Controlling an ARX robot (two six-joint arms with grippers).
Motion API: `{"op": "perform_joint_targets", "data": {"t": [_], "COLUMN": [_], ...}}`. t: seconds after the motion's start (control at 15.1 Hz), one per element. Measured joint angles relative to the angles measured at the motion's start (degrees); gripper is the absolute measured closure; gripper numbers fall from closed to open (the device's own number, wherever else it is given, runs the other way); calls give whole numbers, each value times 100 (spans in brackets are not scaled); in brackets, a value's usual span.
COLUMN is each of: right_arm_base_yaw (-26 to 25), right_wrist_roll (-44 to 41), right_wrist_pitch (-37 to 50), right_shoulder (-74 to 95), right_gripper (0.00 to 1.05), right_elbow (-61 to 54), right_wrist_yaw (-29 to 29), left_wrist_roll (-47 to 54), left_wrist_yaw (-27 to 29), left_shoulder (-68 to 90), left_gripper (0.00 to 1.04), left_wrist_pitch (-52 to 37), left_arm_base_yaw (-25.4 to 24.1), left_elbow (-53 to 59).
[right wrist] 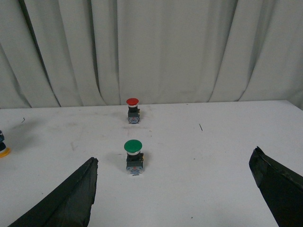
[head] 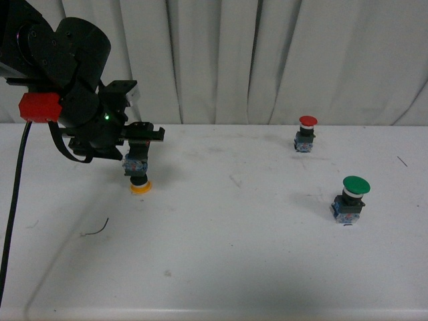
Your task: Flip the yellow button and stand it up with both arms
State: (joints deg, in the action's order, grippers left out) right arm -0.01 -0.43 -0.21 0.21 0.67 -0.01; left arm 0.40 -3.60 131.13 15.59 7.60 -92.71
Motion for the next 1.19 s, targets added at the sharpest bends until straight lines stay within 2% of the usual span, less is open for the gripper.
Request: {"op": "perform_joint_targets", "data": {"t": [0.13, 0.2, 0.79, 0.92, 1.19], "right_arm_base_yaw": [0, 0, 0, 0, 0], "right_wrist_roll": [0, 0, 0, 0, 0], "right_wrist_pitch": [0, 0, 0, 0, 0], "right_shoulder": [0, 0, 0, 0, 0], "right_gripper": [7, 7, 7, 7, 7], "right_elbow": [0, 0, 0, 0, 0], "right_wrist_yaw": [0, 0, 0, 0, 0], "left_wrist_roll": [0, 0, -7, -17, -111], "left_wrist_yaw": [-2, -2, -35, 2, 341], "left_shoulder": [0, -4, -236, -713, -2660], "left_gripper": [70, 74, 75, 75, 75], "left_wrist_pitch": [-11, 15, 20, -55, 46], "left_arm_base_yaw": [15, 15, 15, 46, 529], "left_elbow": [-15, -44, 109, 409, 1338]}}
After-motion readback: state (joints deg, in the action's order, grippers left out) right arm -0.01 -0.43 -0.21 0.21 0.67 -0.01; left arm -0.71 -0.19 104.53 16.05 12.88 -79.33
